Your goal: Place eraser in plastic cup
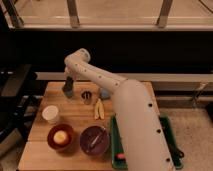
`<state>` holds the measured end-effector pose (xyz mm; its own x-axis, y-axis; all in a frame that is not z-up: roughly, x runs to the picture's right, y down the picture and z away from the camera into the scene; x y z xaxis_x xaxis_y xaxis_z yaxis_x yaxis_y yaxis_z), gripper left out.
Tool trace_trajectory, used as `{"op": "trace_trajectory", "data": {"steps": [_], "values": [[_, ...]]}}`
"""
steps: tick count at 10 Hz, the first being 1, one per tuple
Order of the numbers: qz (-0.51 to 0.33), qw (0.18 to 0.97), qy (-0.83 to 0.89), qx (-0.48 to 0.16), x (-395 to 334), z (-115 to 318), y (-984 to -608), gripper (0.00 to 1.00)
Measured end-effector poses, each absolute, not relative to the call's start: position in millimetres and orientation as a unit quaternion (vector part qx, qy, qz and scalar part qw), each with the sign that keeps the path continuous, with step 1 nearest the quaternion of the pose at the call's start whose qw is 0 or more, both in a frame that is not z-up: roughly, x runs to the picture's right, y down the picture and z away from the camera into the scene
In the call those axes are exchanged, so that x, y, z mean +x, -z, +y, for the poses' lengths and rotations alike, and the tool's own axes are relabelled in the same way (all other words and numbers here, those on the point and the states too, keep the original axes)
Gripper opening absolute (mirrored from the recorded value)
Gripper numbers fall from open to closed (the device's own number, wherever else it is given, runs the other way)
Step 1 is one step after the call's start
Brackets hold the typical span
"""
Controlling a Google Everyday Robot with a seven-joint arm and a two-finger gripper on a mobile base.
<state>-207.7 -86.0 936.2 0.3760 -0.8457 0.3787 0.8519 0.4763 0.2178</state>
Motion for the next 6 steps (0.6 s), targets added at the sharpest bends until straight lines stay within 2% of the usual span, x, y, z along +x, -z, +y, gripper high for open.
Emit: {"op": "trace_trajectory", "data": {"steps": [6], "values": [[-0.229, 0.829, 0.510, -0.010, -208.7, -83.7, -934.9, 0.80]]}}
